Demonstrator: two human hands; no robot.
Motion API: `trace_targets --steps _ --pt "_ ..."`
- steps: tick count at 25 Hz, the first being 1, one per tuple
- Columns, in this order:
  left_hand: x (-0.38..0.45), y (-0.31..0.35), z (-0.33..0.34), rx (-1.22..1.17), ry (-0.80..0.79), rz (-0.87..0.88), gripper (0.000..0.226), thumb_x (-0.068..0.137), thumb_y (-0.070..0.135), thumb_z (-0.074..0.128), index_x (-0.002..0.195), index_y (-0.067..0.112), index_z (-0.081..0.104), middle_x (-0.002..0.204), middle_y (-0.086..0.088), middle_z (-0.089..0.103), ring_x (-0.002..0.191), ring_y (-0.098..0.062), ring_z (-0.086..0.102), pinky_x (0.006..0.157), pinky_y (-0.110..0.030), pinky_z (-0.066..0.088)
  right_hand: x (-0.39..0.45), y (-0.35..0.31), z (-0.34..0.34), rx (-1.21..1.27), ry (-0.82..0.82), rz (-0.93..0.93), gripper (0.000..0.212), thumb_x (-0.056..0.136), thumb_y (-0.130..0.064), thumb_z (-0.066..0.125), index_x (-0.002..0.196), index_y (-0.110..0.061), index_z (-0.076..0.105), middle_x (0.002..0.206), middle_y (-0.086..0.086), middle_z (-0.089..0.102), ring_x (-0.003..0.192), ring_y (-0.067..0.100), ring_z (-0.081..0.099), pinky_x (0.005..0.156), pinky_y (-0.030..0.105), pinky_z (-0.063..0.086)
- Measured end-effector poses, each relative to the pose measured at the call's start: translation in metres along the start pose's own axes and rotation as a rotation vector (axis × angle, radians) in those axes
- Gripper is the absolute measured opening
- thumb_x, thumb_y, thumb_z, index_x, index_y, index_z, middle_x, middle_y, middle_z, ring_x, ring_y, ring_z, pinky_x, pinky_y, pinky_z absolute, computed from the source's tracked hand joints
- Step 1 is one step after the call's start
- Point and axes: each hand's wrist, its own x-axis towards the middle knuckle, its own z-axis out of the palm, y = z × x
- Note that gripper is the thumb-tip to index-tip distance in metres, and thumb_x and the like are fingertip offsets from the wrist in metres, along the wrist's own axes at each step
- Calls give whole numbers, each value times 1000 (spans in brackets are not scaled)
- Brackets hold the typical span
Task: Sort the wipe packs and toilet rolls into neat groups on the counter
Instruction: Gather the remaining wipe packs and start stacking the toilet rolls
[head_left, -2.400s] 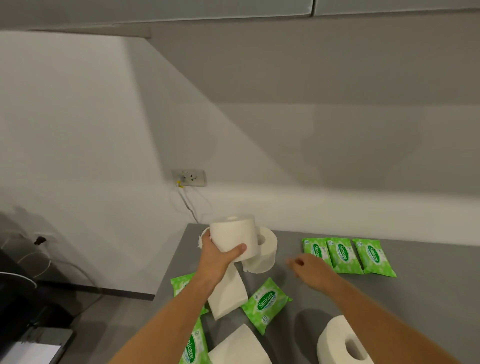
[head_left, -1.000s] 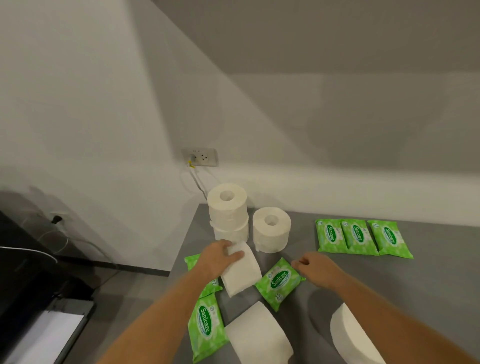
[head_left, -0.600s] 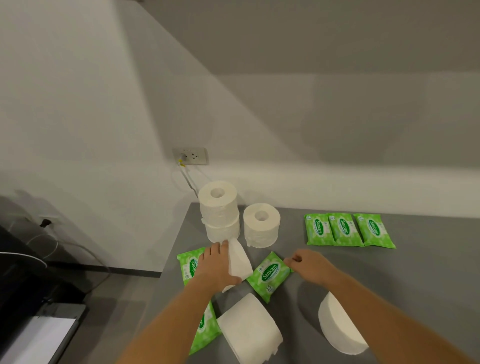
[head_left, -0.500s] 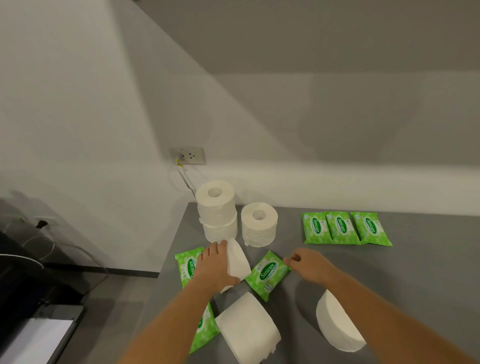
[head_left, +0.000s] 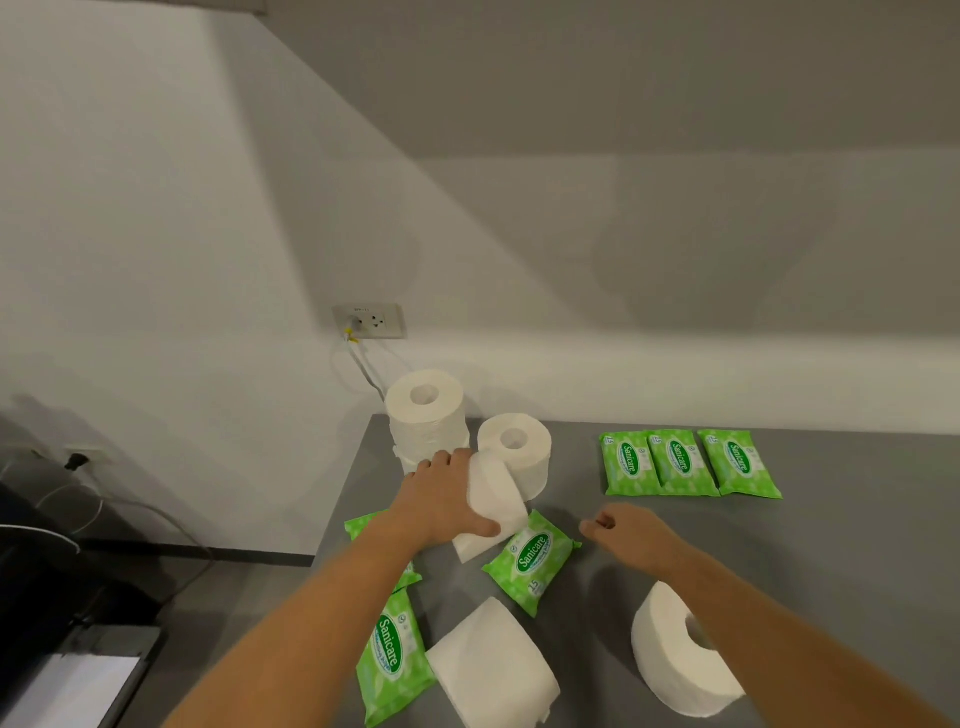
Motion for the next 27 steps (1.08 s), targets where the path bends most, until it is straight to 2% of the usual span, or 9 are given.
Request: trace_targets --steps 3,6,11,16,19,23,25,27 --pt "14 18 -16 -215 81 29 108 59 67 81 146 24 35 139 0 50 126 -25 50 104 -46 45 4 1 -4 -2 1 8 41 93 -49 57 94 -9 63 93 7 69 86 23 64 74 31 46" --pt "25 36 -14 -448 229 15 108 56 69 82 145 28 36 140 7 50 128 -22 51 108 -48 45 10 0 -9 -11 -5 -2 35 94 -48 57 84 -14 58 83 3 62 76 17 56 70 30 43" --pt "50 58 14 -748 433 -28 98 54 63 86 136 36 39 131 14 55 123 -17 56 105 -49 49 21 4 -18 -7 5 -6 34 93 -47 58 77 -18 51 77 0 56 71 15 51 68 31 40" --pt "77 67 39 -936 555 -80 96 54 52 90 131 40 36 128 19 53 116 -6 55 104 -33 51 33 17 -23 -16 7 11 38 94 -50 56 87 -12 60 86 5 67 77 17 59 72 32 45" --pt "86 63 53 -997 620 -104 91 54 48 92 126 40 38 124 19 56 112 -4 59 100 -33 53 37 23 -23 -27 19 12 39 95 -49 54 92 -11 63 87 5 68 74 15 57 68 29 43" --pt "90 55 62 -1030 679 -94 94 57 45 94 122 63 29 125 38 50 117 17 51 97 -14 43 41 28 -22 -35 14 3 36 96 -47 54 84 -13 60 76 -1 59 69 13 53 63 27 39" --pt "90 50 67 -1030 668 -97 98 60 43 93 134 55 30 134 35 47 125 12 49 107 -23 43 42 29 -21 -53 8 5 36 96 -47 53 83 -14 58 77 0 59 70 14 53 65 29 40" --pt "89 45 73 -1016 631 -93 104 64 42 92 146 39 28 146 22 44 136 -3 46 118 -38 40 42 29 -20 -62 -1 1 34 97 -47 53 80 -17 55 76 -1 58 69 13 53 64 27 39"
